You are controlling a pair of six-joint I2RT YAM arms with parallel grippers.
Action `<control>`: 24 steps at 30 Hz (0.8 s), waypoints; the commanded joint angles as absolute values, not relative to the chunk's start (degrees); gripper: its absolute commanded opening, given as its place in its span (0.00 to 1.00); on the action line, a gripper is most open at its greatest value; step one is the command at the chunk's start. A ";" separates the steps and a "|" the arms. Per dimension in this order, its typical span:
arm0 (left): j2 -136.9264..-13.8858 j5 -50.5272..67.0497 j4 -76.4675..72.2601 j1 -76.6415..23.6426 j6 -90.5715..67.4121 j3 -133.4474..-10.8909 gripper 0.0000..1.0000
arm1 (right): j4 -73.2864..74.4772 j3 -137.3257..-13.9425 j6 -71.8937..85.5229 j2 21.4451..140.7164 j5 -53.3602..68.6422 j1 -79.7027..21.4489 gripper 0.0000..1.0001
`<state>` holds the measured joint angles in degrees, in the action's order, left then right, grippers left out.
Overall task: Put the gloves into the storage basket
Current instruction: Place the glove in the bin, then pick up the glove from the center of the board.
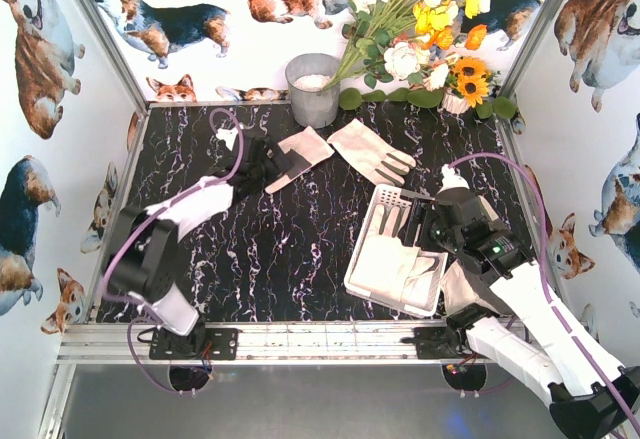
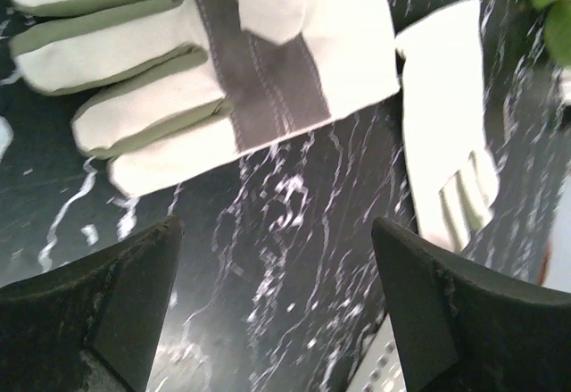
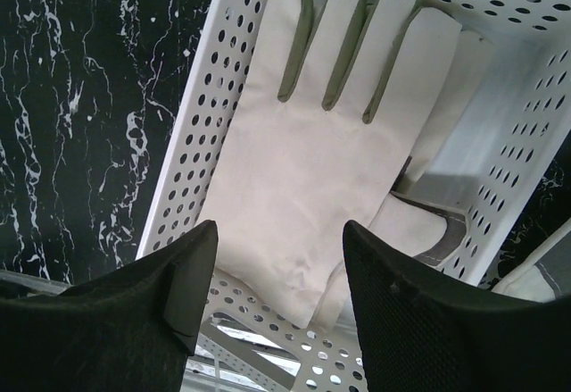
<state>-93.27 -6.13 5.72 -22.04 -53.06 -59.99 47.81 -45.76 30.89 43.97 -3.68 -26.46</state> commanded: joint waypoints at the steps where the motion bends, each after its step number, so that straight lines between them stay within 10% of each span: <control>1: -99.40 -10.62 -4.38 -21.43 -66.33 -63.28 0.80 | 44.91 -47.32 28.74 42.98 -2.73 -26.19 0.60; 24: -122.61 -23.85 -11.37 -21.27 -82.01 -78.18 0.39 | 45.11 -45.89 27.82 43.59 -4.13 -25.84 0.61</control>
<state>-120.18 -21.04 -9.26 -21.98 -80.95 -74.91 47.79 -45.67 28.16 43.86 -3.25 -26.13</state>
